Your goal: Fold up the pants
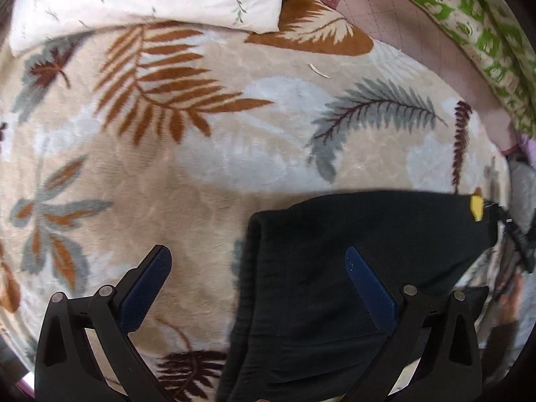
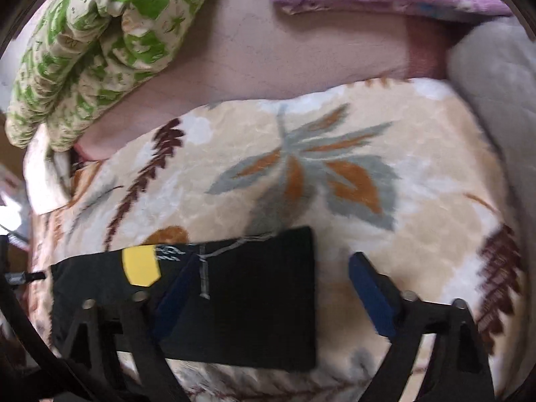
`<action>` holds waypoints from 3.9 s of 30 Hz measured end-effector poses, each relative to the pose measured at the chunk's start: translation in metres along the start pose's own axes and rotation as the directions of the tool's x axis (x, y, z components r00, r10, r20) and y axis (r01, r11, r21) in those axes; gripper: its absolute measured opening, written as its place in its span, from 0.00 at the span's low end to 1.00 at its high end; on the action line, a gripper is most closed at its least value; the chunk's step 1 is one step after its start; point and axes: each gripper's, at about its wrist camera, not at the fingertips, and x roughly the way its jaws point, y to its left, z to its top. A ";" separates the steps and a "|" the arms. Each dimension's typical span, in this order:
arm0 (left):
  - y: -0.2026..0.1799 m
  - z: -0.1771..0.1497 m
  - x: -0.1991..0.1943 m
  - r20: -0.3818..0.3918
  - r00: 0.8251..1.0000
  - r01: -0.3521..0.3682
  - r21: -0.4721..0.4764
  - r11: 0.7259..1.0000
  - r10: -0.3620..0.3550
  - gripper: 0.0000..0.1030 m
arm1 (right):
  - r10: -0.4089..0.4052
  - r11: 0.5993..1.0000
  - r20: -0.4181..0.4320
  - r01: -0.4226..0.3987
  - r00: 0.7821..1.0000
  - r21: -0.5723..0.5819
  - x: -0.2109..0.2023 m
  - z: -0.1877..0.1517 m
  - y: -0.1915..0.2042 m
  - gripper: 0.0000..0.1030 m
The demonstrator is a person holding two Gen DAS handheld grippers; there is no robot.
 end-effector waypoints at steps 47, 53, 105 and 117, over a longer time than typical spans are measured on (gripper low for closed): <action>-0.001 -0.001 -0.001 0.090 0.994 0.073 -0.044 0.996 -0.069 0.28 | 0.044 0.998 -0.030 -0.045 0.999 -0.035 -0.009 0.014 -0.019 0.28; 0.005 0.008 0.013 0.059 0.996 0.067 -0.076 0.995 -0.062 0.28 | 0.025 0.994 -0.106 -0.036 0.994 -0.105 0.014 0.021 -0.016 0.24; 0.031 -0.187 -0.029 0.151 0.975 0.178 -0.107 0.978 -0.161 0.26 | -0.040 0.957 0.039 0.049 0.998 -0.286 -0.135 -0.207 0.028 0.16; 0.071 -0.210 -0.015 0.118 0.982 0.168 -0.154 0.974 -0.151 0.20 | -0.029 0.987 0.064 0.039 0.997 -0.153 -0.141 -0.240 0.010 0.16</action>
